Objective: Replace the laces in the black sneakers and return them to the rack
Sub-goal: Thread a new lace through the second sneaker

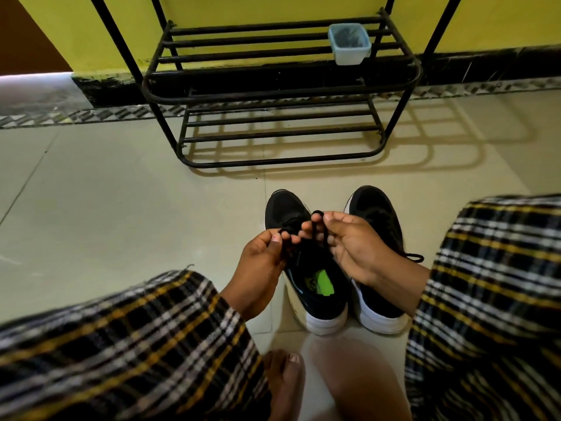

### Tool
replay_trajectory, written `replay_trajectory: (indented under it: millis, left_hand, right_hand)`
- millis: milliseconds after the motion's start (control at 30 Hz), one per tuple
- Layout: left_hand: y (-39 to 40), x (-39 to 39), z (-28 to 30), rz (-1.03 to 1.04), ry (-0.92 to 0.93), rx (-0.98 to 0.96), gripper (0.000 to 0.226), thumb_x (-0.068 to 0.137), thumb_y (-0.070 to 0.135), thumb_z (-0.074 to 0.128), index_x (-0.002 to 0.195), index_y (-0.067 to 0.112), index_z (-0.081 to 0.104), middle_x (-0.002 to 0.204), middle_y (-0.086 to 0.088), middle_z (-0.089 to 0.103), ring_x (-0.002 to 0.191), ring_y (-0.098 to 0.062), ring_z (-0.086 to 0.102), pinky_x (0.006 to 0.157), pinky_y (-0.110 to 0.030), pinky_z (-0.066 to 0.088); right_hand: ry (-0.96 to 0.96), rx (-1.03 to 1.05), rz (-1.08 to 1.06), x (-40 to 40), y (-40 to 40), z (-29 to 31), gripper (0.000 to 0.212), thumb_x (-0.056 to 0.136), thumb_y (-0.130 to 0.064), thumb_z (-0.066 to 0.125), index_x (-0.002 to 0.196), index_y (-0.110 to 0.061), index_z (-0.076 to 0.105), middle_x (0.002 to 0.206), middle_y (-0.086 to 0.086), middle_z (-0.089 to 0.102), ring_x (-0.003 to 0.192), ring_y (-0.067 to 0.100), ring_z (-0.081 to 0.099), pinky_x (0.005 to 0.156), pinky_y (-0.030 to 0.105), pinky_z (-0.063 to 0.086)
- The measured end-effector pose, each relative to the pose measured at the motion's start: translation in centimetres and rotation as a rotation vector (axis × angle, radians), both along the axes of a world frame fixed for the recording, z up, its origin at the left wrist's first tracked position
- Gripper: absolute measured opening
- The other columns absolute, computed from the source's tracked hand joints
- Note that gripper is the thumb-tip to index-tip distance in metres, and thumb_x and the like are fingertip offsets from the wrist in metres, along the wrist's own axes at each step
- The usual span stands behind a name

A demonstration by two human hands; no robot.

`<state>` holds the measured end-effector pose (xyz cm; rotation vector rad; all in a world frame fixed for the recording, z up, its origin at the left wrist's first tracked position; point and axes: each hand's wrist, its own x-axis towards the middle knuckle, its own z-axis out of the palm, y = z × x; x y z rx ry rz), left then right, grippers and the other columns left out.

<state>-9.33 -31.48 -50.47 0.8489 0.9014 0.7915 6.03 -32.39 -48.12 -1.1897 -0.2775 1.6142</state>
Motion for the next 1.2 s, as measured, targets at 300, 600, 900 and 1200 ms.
replay_trajectory:
  millis: [300, 600, 900, 1200]
  left_hand:
    - [-0.8, -0.5, 0.4, -0.01, 0.001, 0.056, 0.025, 0.101, 0.003, 0.033, 0.097, 0.007, 0.058, 0.08, 0.002, 0.068, 0.077, -0.006, 0.064, 0.071, -0.02, 0.052]
    - [-1.4, -1.0, 0.3, -0.055, 0.173, 0.206, 0.027, 0.096, 0.0, 0.045, 0.108, 0.018, 0.061, 0.097, 0.006, 0.071, 0.094, -0.008, 0.065, 0.083, -0.027, 0.051]
    - [-1.4, -0.7, 0.6, -0.077, 0.286, 0.372, 0.03, 0.091, -0.008, 0.05, 0.102, 0.014, 0.066, 0.097, 0.0, 0.072, 0.091, -0.001, 0.067, 0.077, -0.013, 0.05]
    - [-1.0, -0.9, 0.5, -0.223, 0.393, 0.465, 0.03, 0.082, 0.0, 0.068, 0.093, 0.022, 0.052, 0.074, -0.001, 0.071, 0.081, -0.012, 0.069, 0.079, -0.026, 0.053]
  right_hand:
    - [-0.391, 0.099, 0.125, -1.5, -0.8, -1.7, 0.023, 0.097, 0.002, 0.04, 0.093, -0.006, 0.061, 0.073, 0.006, 0.059, 0.052, 0.008, 0.047, 0.056, 0.021, 0.036]
    - [-0.506, 0.119, 0.213, -1.5, -0.8, -1.8, 0.027, 0.096, 0.003, 0.04, 0.113, 0.003, 0.061, 0.081, 0.008, 0.062, 0.064, 0.007, 0.053, 0.052, 0.015, 0.036]
    - [-0.496, 0.131, 0.196, -1.1, -1.7, -1.9, 0.032, 0.091, 0.01, 0.047, 0.117, -0.001, 0.062, 0.1, 0.004, 0.068, 0.074, 0.01, 0.057, 0.05, 0.013, 0.04]
    - [-0.487, 0.088, 0.079, -1.2, -1.8, -1.0, 0.025, 0.078, 0.013, 0.064, 0.081, -0.008, 0.051, 0.073, 0.018, 0.066, 0.057, 0.021, 0.062, 0.051, 0.024, 0.052]
